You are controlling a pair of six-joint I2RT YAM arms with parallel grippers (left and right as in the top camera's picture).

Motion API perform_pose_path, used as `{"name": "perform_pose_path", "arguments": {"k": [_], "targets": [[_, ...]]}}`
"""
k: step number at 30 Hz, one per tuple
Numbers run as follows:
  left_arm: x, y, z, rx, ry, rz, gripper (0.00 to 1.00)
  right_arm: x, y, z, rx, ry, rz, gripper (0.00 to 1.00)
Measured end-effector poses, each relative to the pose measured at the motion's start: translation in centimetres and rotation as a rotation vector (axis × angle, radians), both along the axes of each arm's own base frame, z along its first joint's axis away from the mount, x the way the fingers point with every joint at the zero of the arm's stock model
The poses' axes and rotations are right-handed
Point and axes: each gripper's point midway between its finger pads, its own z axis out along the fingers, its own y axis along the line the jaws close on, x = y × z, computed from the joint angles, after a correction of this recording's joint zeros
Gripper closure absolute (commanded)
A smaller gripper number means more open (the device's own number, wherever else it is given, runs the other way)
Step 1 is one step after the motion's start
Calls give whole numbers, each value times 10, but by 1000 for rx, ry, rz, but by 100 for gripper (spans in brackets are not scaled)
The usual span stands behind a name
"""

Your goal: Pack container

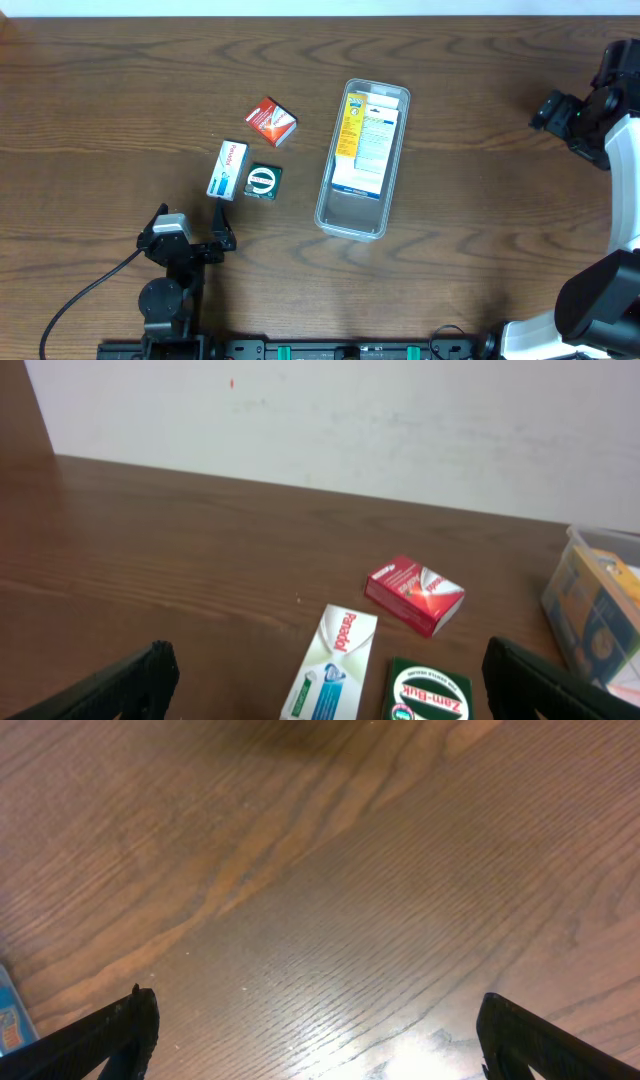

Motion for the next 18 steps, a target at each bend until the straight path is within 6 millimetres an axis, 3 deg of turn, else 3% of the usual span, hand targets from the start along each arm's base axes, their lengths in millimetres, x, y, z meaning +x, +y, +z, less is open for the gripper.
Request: {"name": "perform_pose_path", "arguments": {"k": [3,8,10,12,16,18], "targets": [[1,0,10,1,-48,0,2,0,0,0,0,0,-1,1],[0,-2,50,5,-214,-11,2,0,0,0,1,1,-1,1],[-1,-6,56,6,-239,-36,2,0,0,0,1,2,-1,1],[0,-10,52,6,-220,-56,2,-1,0,0,1,2,-1,1],[9,-17,19,-2,-44,-98,2,-1,0,0,1,3,-1,1],[15,-19,12,-6,41,-113,2,-1,0,0,2,3,0,1]]}}
